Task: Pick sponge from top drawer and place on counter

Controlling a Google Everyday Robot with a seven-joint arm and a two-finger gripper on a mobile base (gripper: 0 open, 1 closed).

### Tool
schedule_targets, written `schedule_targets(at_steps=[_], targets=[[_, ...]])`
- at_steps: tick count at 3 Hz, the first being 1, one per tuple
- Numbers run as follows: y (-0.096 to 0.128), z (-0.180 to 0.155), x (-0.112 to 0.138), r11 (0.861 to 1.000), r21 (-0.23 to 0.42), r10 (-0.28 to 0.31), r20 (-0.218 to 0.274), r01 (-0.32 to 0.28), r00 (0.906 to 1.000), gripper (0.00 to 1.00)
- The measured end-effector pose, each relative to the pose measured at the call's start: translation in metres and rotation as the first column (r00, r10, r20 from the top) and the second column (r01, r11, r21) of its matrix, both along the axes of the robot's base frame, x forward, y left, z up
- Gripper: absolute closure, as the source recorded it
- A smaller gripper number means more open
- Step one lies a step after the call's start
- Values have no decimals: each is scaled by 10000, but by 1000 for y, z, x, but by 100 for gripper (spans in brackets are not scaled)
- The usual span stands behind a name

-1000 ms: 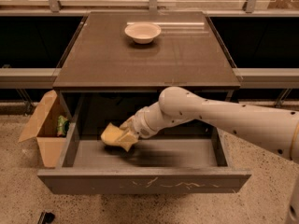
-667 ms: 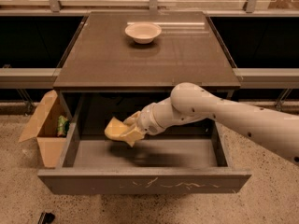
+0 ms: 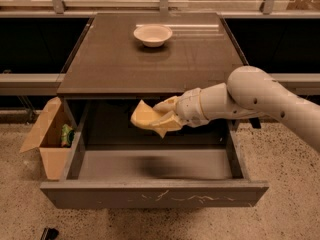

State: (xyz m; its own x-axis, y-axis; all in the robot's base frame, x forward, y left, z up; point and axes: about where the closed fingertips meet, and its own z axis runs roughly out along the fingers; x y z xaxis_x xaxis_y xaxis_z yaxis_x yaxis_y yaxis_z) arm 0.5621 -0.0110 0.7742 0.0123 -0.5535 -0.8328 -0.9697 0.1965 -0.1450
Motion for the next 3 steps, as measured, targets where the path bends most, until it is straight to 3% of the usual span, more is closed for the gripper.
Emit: schedule_targets(at_steps=[1, 2, 3], targets=[[0, 0, 0, 10000, 0, 0, 0, 0, 10000, 100], [-11, 21, 2, 9996, 265, -125, 329, 116, 9994, 100], [-37, 79, 1, 9975, 479, -557, 960, 513, 9938, 100]])
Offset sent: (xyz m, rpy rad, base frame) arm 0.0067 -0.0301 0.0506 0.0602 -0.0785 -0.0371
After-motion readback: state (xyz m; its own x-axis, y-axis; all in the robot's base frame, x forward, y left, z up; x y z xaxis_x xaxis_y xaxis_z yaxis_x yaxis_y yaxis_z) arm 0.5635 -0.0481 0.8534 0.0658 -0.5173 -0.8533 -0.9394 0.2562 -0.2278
